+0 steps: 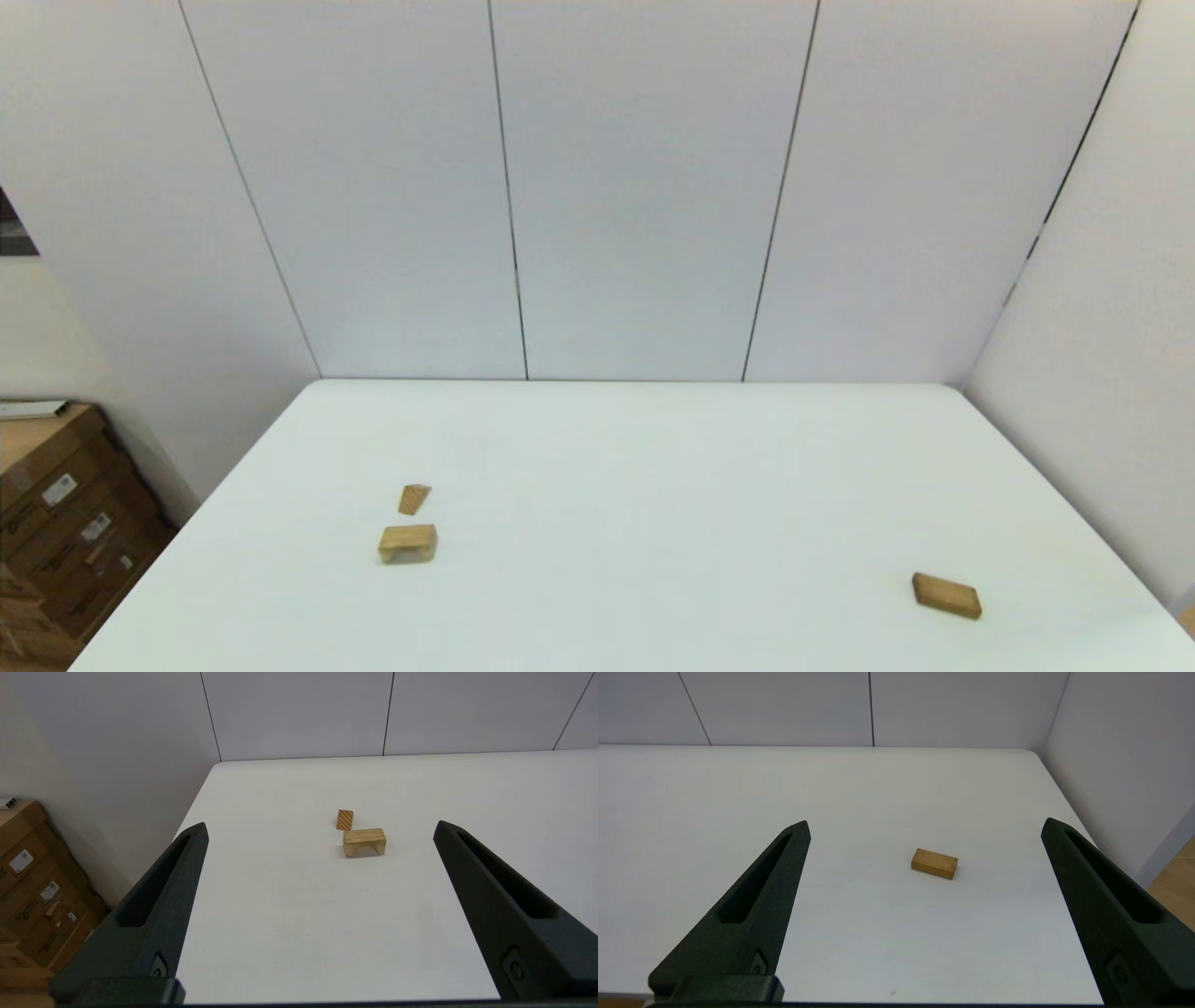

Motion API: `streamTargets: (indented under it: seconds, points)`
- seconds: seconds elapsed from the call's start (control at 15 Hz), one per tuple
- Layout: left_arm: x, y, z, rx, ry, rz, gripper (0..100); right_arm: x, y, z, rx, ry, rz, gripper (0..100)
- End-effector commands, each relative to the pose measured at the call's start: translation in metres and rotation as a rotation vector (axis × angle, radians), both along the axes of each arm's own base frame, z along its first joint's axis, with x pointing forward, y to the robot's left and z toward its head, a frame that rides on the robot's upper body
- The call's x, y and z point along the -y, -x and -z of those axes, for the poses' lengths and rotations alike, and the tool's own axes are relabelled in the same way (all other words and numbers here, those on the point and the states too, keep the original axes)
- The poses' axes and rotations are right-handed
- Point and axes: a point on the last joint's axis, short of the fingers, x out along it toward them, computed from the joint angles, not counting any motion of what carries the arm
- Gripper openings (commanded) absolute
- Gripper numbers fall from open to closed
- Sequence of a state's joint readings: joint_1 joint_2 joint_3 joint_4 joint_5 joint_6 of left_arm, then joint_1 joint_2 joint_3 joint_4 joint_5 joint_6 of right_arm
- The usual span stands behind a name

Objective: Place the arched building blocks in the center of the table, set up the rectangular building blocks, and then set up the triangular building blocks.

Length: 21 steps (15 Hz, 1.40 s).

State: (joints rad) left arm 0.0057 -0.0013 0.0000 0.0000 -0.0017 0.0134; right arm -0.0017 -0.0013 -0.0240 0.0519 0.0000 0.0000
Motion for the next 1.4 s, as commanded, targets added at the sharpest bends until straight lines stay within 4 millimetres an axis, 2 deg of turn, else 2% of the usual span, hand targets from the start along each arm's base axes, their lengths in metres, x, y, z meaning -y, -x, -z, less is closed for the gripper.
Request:
streamTargets:
  seconds: [0.07, 1.4]
  points:
    - [0.0, -0.0001, 0.0, -0.001, 0.0, -0.001, 100, 0.0, 0.0001, -0.0001, 0.001, 0.0, 0.0, 100]
    - [0.0, -0.0001, 0.0, -0.001, 0.004, -0.002, 100, 0.0, 0.0001, -0.0001, 0.001, -0.003, 0.0, 100]
